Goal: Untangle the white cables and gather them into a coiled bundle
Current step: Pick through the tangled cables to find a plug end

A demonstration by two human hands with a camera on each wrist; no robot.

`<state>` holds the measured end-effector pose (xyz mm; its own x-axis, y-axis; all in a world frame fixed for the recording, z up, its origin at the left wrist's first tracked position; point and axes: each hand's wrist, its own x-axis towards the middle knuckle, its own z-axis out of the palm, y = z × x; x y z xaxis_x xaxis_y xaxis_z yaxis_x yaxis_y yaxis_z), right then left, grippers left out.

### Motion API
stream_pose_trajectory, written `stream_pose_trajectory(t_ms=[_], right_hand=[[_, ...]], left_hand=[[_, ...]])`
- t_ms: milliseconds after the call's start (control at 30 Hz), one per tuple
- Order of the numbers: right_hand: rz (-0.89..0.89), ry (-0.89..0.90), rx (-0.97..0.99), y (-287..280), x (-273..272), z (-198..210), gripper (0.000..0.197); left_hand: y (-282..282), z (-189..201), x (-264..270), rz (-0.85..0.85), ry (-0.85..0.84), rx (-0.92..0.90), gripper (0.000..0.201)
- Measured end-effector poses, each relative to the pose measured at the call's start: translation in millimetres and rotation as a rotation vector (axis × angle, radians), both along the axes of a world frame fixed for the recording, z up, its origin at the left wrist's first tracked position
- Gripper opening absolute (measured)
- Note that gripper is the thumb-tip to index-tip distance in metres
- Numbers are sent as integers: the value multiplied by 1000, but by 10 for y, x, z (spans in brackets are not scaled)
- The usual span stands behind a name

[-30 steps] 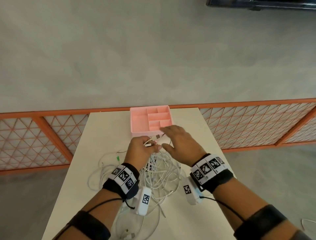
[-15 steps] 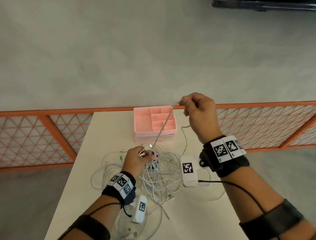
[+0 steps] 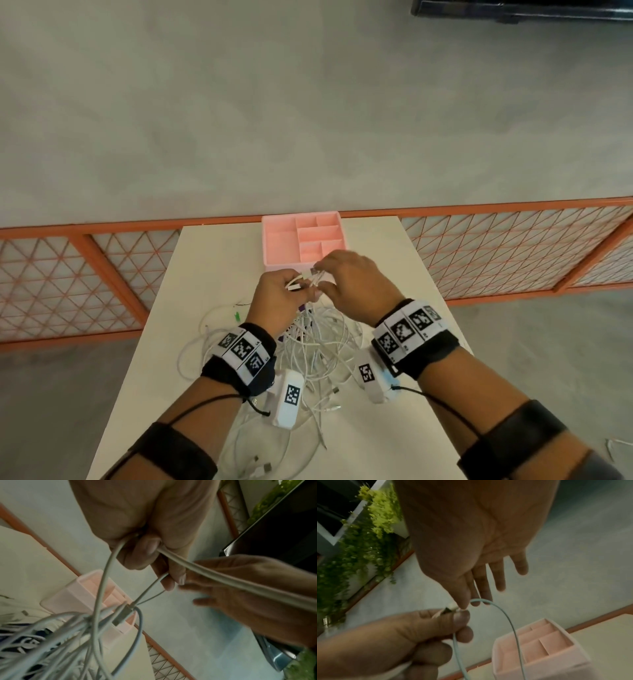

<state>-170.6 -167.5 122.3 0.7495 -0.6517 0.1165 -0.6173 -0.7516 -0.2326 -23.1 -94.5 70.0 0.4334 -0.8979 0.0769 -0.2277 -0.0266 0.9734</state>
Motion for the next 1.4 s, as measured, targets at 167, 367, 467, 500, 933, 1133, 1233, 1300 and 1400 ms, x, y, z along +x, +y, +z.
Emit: stream_pose_trajectory(t_ms=[167, 367, 467, 500, 933, 1133, 1233, 1300, 1400], right_hand=[[1, -146, 198, 9, 13, -15, 22], [-122, -440, 321, -123, -70, 156, 15], [-263, -508, 302, -287, -230, 97, 16], [-347, -553, 290, -367, -328, 80, 16], [-1306, -731, 637, -980, -2428, -782, 19], [-1083, -741, 653, -723, -1890, -1022, 28], [-633, -775, 677, -363, -1080, -679, 21], [-318, -633, 718, -85, -623, -515, 23], [-13, -446, 814, 310, -86, -460, 36]], left_hand=[[49, -56, 63, 30, 53, 17, 19], [139, -222, 59, 46, 72, 22, 24], [138, -238, 59, 21, 84, 57, 20], [156, -243, 61, 30, 88, 57, 21], [227, -200, 289, 311, 545, 16, 30], [187, -93, 81, 133, 525, -12, 27], [157, -45, -28, 75, 508, -6, 29], [136, -25, -96, 49, 477, -16, 31], [120, -4, -158, 63, 391, -66, 36]])
